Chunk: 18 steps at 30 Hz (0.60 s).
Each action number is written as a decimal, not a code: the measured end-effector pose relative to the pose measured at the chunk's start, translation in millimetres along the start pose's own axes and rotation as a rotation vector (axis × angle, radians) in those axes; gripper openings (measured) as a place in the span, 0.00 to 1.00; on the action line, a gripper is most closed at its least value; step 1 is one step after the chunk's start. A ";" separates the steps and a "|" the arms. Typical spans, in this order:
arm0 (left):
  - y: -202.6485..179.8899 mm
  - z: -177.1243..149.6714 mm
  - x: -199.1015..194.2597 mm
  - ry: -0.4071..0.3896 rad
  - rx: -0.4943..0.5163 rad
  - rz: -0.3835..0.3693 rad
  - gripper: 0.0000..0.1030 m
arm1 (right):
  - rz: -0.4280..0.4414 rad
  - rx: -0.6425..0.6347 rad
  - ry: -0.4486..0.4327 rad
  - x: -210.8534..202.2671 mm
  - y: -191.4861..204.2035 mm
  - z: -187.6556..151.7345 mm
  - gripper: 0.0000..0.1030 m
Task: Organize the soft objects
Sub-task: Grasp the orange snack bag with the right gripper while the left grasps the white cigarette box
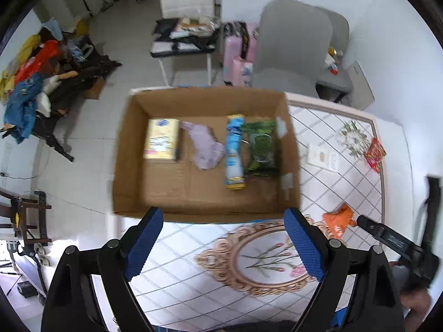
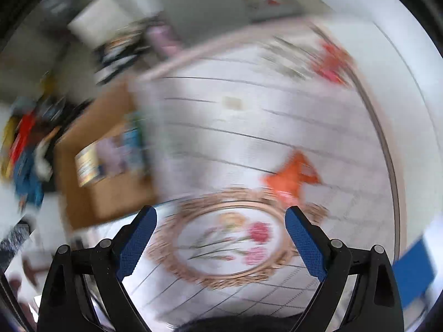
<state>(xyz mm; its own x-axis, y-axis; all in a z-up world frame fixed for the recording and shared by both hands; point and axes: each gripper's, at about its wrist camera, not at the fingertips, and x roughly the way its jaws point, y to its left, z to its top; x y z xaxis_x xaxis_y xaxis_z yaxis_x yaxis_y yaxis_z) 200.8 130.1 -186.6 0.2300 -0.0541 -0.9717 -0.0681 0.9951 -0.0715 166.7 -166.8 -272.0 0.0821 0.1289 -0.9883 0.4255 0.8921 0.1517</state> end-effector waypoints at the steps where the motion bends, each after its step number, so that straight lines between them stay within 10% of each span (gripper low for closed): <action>1: -7.3 2.1 8.0 0.018 0.004 -0.002 0.87 | -0.004 0.062 0.030 17.3 -20.8 7.3 0.93; 7: -66.5 18.3 69.2 0.145 0.022 -0.018 0.87 | 0.045 0.268 0.170 104.5 -80.3 38.4 0.92; 12: -104.0 34.0 90.1 0.207 0.008 -0.050 0.87 | 0.062 0.317 0.243 147.8 -86.7 53.2 0.54; 18: -153.7 59.5 104.9 0.258 -0.028 -0.146 0.87 | 0.051 0.241 0.201 127.9 -110.1 76.7 0.49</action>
<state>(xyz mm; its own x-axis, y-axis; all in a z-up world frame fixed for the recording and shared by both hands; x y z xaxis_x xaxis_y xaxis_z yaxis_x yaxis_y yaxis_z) 293.1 -23.6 -264.2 -0.0148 -0.2191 -0.9756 -0.0803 0.9728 -0.2172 199.5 -281.7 -413.6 -0.0608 0.2756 -0.9593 0.6290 0.7569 0.1775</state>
